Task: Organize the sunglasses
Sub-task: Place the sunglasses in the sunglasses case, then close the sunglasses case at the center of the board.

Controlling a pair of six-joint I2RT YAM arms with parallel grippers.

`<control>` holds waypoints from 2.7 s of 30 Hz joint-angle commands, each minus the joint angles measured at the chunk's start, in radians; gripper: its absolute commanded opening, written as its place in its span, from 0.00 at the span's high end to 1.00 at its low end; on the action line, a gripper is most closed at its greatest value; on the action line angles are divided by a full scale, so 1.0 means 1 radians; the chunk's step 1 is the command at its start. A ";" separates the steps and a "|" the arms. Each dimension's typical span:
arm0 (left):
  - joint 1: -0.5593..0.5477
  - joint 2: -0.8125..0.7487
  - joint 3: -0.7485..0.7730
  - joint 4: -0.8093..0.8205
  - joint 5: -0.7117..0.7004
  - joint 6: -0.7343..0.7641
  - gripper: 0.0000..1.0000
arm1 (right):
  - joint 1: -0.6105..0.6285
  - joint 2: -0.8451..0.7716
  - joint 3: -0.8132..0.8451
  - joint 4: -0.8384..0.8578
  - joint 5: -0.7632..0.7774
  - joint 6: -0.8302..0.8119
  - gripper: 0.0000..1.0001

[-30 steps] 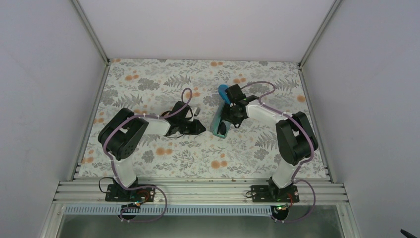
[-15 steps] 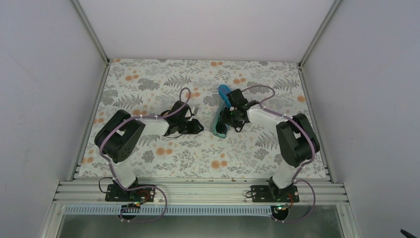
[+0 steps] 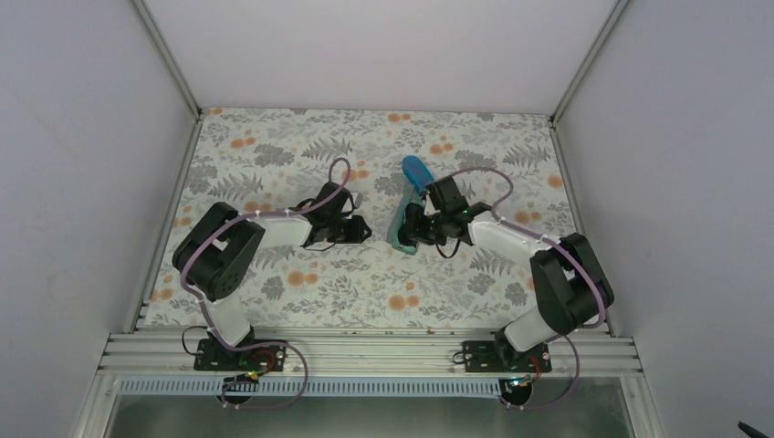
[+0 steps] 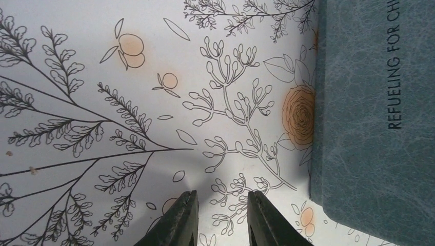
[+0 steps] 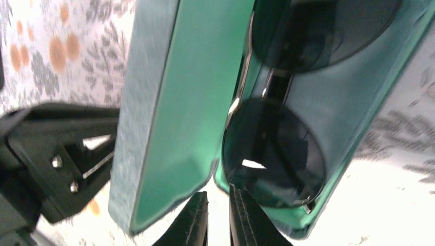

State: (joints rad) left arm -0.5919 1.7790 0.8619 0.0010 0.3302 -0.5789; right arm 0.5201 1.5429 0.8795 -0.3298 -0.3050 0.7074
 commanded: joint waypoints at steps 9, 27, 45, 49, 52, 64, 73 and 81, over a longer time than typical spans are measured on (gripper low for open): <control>0.002 -0.012 0.020 -0.020 -0.014 0.014 0.74 | 0.090 0.041 -0.037 0.014 -0.041 0.010 0.92; 0.004 -0.021 0.042 -0.039 -0.019 0.020 0.75 | 0.089 0.102 0.027 0.005 0.051 0.040 0.94; 0.030 0.043 0.219 -0.030 0.041 0.010 0.62 | -0.114 -0.072 -0.136 -0.053 0.341 0.061 0.85; 0.032 0.070 0.213 0.040 0.150 -0.018 0.61 | -0.127 0.019 -0.137 0.010 0.256 -0.016 0.84; 0.032 0.095 0.210 0.092 0.217 -0.044 0.62 | -0.129 0.089 -0.116 0.042 0.202 -0.044 0.87; 0.012 0.153 0.177 0.256 0.378 -0.132 0.71 | -0.129 0.215 -0.075 0.120 0.080 -0.099 0.93; -0.024 0.187 0.204 0.146 0.299 -0.134 0.71 | -0.129 0.264 -0.076 0.206 -0.124 -0.117 0.96; -0.029 0.216 0.227 0.078 0.259 -0.139 0.70 | -0.129 0.260 -0.078 0.206 -0.135 -0.112 0.96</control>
State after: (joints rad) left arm -0.5980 1.9430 1.0676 0.1532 0.6319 -0.7136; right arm 0.3584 1.7508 0.8291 -0.0769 -0.3428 0.6086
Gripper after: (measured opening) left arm 0.295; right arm 0.042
